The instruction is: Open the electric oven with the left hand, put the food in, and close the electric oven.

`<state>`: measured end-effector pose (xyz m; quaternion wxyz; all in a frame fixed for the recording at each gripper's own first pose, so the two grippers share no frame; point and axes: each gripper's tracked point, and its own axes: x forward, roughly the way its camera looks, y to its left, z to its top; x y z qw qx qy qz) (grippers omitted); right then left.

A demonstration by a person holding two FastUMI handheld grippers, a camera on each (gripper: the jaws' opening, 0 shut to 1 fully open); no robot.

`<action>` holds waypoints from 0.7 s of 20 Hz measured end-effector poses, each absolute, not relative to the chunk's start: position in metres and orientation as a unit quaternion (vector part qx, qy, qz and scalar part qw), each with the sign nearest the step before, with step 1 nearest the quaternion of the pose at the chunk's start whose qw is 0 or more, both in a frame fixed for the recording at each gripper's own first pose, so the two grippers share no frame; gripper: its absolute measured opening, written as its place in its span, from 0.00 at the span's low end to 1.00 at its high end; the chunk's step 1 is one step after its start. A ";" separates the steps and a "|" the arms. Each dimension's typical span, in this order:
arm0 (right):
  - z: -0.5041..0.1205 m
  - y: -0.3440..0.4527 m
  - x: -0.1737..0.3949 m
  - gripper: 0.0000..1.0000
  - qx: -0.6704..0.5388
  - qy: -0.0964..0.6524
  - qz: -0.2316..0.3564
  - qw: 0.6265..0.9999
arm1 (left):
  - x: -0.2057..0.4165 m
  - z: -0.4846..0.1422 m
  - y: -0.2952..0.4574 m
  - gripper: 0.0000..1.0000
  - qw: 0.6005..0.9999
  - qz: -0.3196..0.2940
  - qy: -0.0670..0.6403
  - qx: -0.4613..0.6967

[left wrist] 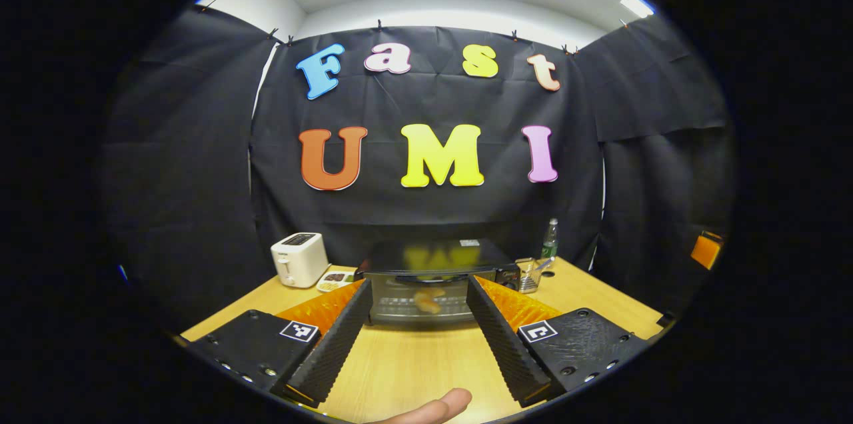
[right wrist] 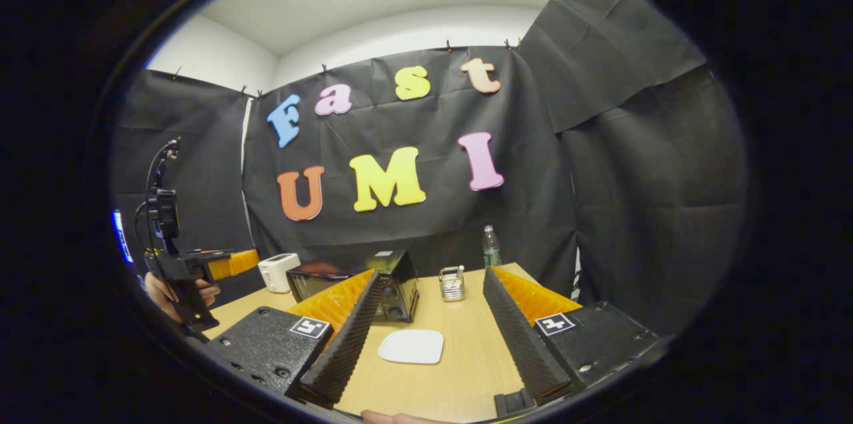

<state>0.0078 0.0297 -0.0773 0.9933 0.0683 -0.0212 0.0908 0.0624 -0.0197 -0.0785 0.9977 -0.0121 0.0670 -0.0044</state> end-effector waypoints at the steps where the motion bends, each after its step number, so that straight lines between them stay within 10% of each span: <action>1: -0.071 0.031 0.003 0.97 0.070 -0.028 0.091 0.993 | 0.050 -0.073 -0.021 0.94 0.998 0.000 0.070 -0.003; 14: -0.053 0.026 -0.036 0.92 0.031 -0.043 0.088 0.995 | -0.051 -0.035 -0.062 0.95 0.999 -0.028 0.009 -0.015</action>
